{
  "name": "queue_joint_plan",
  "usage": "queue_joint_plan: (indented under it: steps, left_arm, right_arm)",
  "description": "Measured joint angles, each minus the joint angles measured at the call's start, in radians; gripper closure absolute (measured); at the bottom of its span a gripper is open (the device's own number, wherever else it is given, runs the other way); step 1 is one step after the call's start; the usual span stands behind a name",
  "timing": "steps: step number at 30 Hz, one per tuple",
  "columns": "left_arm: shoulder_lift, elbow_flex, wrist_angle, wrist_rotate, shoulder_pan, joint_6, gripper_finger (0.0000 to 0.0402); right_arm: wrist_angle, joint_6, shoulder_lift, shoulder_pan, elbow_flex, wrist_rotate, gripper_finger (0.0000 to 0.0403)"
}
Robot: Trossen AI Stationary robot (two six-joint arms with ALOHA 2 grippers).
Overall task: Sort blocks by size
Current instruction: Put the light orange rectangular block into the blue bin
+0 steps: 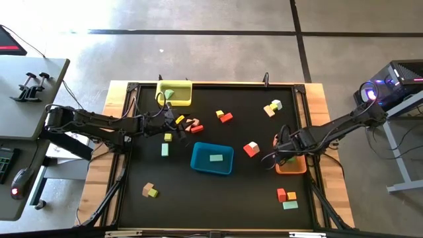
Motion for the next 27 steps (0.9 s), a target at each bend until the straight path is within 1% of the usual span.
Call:
queue_joint_plan:
  steps: [7, 11, 14, 18, 20, 22, 24, 27]
  left_arm:
    - [0.000, 0.000, 0.000, 0.000, 0.000, 0.000, 0.0232]
    - [0.000, 0.000, 0.001, 0.000, 0.000, 0.000, 0.0232]
    - [0.000, 0.000, 0.006, 0.000, 0.000, 0.000, 0.0232]
    - [0.000, 0.000, 0.007, 0.000, 0.000, 0.000, 0.0232]
    - [0.000, 0.000, 0.010, 0.000, 0.000, -0.001, 0.0232]
    - [0.000, 0.000, 0.016, 0.000, 0.000, -0.001, 0.0232]
    - [0.000, 0.000, 0.021, 0.000, 0.000, -0.001, 0.0232]
    - [0.000, 0.000, 0.021, 0.000, 0.000, -0.001, 0.0232]
  right_arm:
    - [-0.007, -0.013, -0.001, -0.001, 0.007, 0.022, 0.0210]
    - [-0.052, -0.059, -0.001, -0.011, 0.070, 0.076, 0.0209]
    - [-0.100, -0.081, -0.001, -0.029, 0.149, 0.141, 0.0209]
    - [-0.097, -0.201, -0.002, -0.066, 0.242, 0.294, 0.0208]
    - [-0.058, -0.286, -0.002, -0.107, 0.263, 0.353, 0.0208]
    - [0.000, -0.388, -0.002, -0.170, 0.261, 0.361, 0.0208]
    - [0.077, -0.497, -0.002, -0.251, 0.236, 0.333, 0.0208]
    - [0.262, -0.648, -0.002, -0.392, 0.158, 0.238, 0.0208]
